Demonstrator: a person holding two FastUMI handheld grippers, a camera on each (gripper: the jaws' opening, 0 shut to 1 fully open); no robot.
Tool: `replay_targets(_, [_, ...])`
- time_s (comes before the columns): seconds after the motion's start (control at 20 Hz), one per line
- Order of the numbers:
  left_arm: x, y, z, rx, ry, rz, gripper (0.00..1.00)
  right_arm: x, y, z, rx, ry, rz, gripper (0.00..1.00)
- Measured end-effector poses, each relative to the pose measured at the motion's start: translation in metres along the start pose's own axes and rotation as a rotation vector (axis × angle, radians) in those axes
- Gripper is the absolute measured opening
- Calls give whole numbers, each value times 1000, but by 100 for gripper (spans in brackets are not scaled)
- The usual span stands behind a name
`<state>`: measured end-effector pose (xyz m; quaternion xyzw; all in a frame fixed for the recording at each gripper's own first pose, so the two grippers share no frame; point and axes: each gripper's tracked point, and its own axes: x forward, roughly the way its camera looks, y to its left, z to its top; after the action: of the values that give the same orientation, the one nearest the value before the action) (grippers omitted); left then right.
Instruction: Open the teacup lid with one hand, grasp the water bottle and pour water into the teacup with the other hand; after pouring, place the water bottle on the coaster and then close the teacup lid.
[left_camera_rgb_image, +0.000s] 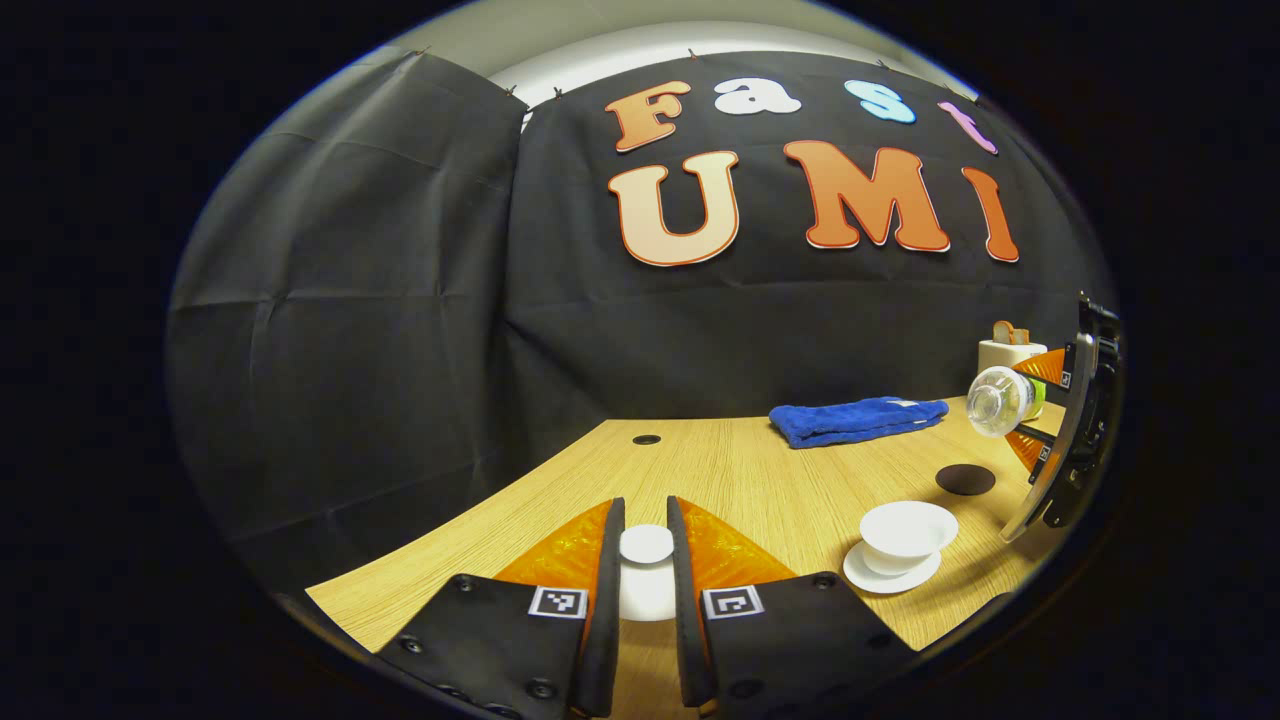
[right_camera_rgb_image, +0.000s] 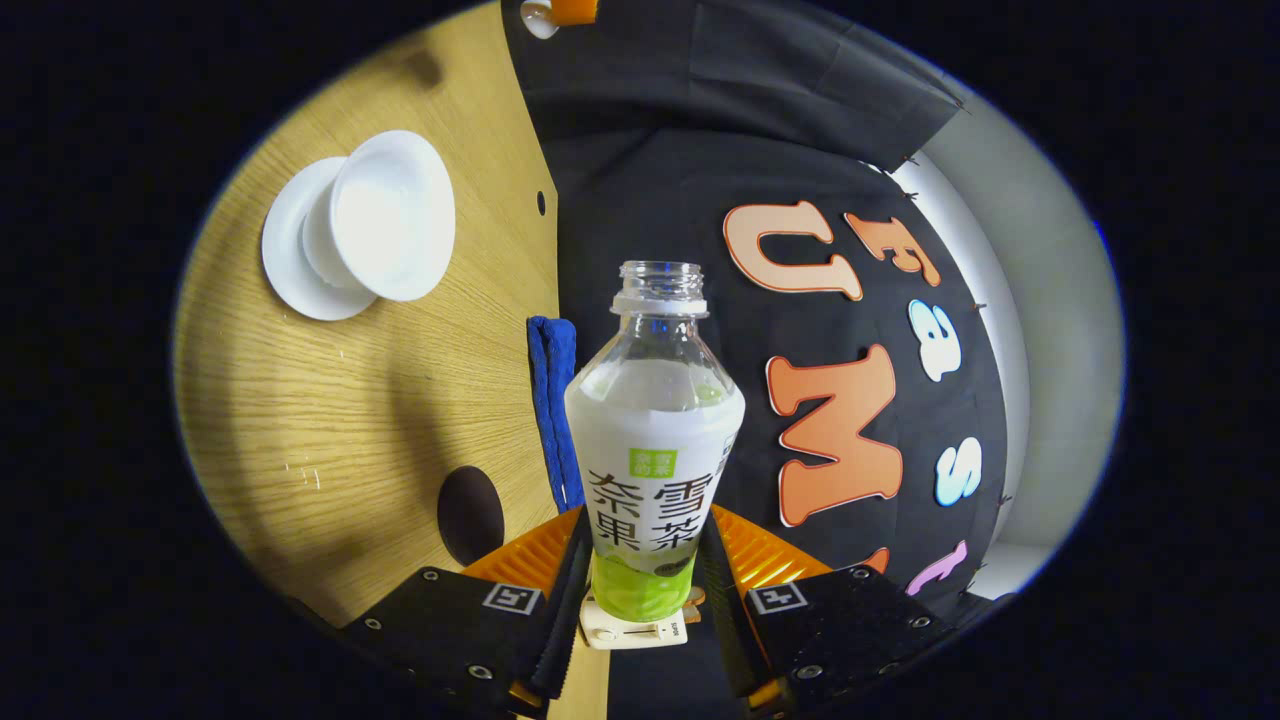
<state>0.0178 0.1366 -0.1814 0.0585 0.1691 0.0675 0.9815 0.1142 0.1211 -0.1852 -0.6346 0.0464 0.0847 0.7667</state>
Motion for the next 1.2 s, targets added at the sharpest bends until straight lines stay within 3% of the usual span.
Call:
replay_targets(0.25, [-1,1,-1,0,1,1,28,1,-6,5,-141,-47,-50,64])
replay_targets(0.6, [-2,6,-3,10,4,6,31,3,-10,9,-264,-85,-96,60])
replay_targets(0.75, [-4,8,-5,11,4,2,28,4,-13,11,-302,-99,-94,64])
replay_targets(0.8, [-6,10,-5,13,3,5,28,3,-15,13,-322,-108,-104,60])
replay_targets(1.05, [-11,18,-7,-1,10,13,24,3,-16,16,-374,-132,-117,61])
replay_targets(1.1, [-13,19,-7,2,9,14,28,3,-16,16,-381,-136,-121,57])
replay_targets(1.2, [-14,21,-4,8,4,18,28,3,-17,18,-392,-144,-129,60])
